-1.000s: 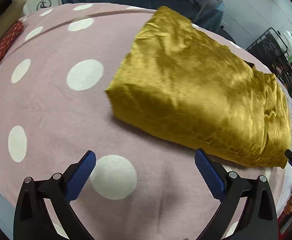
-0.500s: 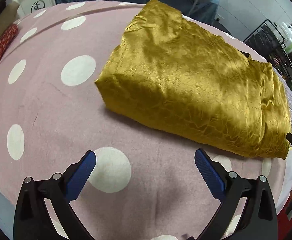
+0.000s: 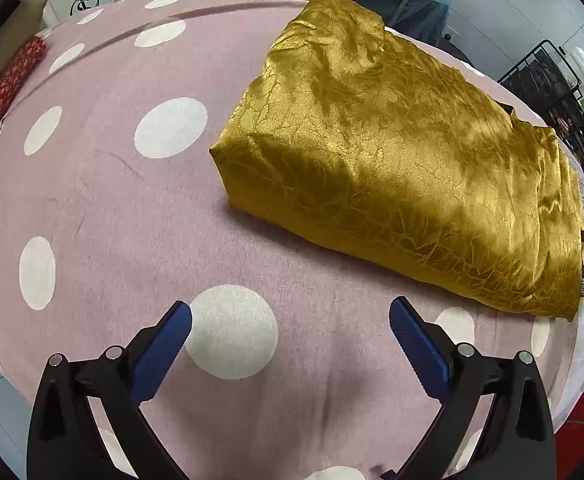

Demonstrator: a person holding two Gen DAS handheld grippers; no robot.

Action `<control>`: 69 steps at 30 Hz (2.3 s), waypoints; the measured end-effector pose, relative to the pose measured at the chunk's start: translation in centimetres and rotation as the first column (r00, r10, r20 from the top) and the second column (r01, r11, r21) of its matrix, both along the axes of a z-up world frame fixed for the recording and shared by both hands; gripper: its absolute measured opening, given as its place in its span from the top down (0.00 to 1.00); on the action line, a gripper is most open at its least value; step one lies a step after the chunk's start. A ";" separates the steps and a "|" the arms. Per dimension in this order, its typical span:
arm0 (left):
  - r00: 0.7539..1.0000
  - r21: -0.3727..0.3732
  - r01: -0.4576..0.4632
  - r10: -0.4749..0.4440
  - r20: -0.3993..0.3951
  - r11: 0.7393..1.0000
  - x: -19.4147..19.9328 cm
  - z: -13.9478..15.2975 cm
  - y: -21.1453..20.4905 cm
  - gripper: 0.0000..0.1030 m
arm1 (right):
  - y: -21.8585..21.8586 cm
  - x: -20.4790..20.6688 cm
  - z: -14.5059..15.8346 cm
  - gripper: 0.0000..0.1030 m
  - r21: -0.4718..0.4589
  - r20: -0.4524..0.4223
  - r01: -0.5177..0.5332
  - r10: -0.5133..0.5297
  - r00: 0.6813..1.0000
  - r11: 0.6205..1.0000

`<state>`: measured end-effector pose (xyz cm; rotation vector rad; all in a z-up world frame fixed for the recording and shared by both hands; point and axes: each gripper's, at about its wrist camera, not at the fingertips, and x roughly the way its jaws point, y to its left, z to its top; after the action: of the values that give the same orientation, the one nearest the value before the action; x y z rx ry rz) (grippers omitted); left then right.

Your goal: Fold large clothes

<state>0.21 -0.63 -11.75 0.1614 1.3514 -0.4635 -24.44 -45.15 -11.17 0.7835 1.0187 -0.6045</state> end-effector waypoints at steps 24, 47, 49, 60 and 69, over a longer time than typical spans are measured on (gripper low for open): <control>0.997 -0.129 -0.021 0.012 -0.073 0.991 6.4 0.7 -0.6 0.06 | -5.4 -0.7 -6.1 0.15 0.468 0.196 0.082 -0.194 0.961 0.880; 0.930 -0.275 0.037 -0.134 -0.343 0.961 18.0 -6.6 -7.1 0.05 | -3.4 3.6 -5.1 0.15 0.399 0.097 0.053 -0.099 0.990 0.916; 0.933 -0.284 0.037 -0.135 -0.333 0.958 18.2 -6.5 -7.6 0.05 | -3.3 4.0 -5.0 0.14 0.398 0.088 0.056 -0.098 0.991 0.916; 0.919 -0.300 0.137 -0.234 -0.317 0.944 16.9 -6.0 -11.4 0.06 | -2.7 7.0 -5.1 0.06 0.366 0.037 0.055 -0.073 0.997 0.929; 0.929 -0.340 0.125 -0.230 -0.289 0.932 15.3 -4.5 -10.7 0.40 | -2.4 7.2 -4.8 0.10 0.339 0.015 0.070 -0.080 0.997 0.938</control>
<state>15.54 -11.35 -16.26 -0.0611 1.5699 -0.8871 -17.27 -47.57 -15.96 1.1353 1.0847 -0.4866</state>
